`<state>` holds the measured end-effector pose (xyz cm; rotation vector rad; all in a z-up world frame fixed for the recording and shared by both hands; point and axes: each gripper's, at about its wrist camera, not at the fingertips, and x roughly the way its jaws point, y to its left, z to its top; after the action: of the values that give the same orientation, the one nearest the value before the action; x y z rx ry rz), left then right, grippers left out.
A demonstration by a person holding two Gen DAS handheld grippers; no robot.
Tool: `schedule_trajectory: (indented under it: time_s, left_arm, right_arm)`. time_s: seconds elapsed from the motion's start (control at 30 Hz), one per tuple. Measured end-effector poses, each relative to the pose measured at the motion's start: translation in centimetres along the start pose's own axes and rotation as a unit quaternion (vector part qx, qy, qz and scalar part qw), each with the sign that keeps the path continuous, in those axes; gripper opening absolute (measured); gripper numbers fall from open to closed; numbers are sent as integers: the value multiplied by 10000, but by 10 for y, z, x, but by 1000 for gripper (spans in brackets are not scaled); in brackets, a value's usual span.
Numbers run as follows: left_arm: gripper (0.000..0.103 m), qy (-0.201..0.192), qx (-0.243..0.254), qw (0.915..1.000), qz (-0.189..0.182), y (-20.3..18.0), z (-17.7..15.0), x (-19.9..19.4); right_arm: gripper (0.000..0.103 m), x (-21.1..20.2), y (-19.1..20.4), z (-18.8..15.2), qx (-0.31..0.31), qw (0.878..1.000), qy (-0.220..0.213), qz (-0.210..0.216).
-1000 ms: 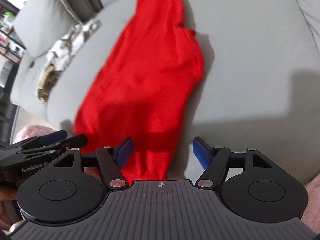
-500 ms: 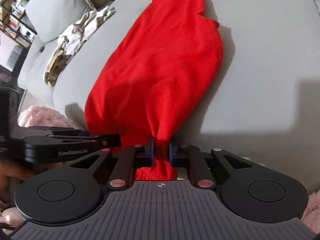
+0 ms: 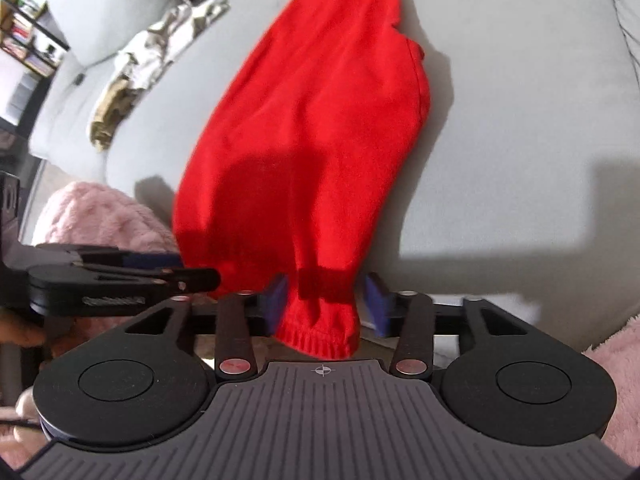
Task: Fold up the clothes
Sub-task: 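Lift the hem with both grippers, fold it toward the collar, release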
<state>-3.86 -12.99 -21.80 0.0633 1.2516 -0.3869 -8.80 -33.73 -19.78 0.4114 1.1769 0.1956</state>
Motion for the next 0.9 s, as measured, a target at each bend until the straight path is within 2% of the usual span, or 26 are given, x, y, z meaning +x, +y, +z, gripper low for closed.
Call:
schedule_trajectory:
  time_s: [0.17, 0.27, 0.37, 0.4, 0.47, 0.53, 0.6, 0.63, 0.67, 0.7, 0.73, 0.77, 0.83, 0.9]
  left_arm:
    - [87, 203, 40, 9997, 89, -4, 5, 12]
    - [87, 658, -64, 9977, 156, -2, 7, 32]
    - [89, 896, -340, 9953, 164, 5, 9, 46]
    - [92, 924, -392, 9948, 166, 6, 9, 50]
    - [91, 920, -385, 9949, 153, 6, 9, 54]
    - [83, 866, -286, 9958, 121, 2, 8, 56]
    - [47, 780, -154, 9967, -146, -2, 6, 52]
    - [41, 756, -95, 9968, -221, -5, 4, 50]
    - [33, 733, -35, 9969, -289, -7, 3, 48]
    - [27, 722, 45, 9969, -297, -9, 1, 44]
    - [22, 711, 117, 9969, -306, -11, -1, 41]
    - [11, 703, 128, 9969, -331, -10, -3, 35]
    - [9, 689, 149, 9968, -382, -8, -6, 23]
    - [8, 661, 129, 9966, -483, -5, -10, 4]
  right_arm:
    - [57, 7, -13, 4, 129, 9997, -81, 204]
    - [59, 18, -17, 5, 75, 9996, -21, 260]
    - [59, 23, -17, 4, 25, 9993, -117, 353]
    - [58, 24, -16, 4, -40, 9993, -123, 360]
    - [57, 26, -14, 3, -197, 9991, -93, 354]
    - [57, 26, -15, 1, -271, 9990, -68, 362]
    - [57, 27, -12, -1, -407, 9987, -21, 320]
    - [56, 28, -8, -2, -517, 9983, 17, 274]
    - [33, 32, -3, -3, -658, 9975, 114, 213]
    - [19, 35, 1, -4, -794, 9965, 206, 142]
    - [13, 38, 6, -4, -871, 9959, 247, -36]
    - [12, 38, 8, -4, -901, 9956, 242, -100]
    - [11, 31, 16, -3, -867, 9958, 214, -175]
    - [11, 19, 14, -1, -654, 9977, 182, -77]
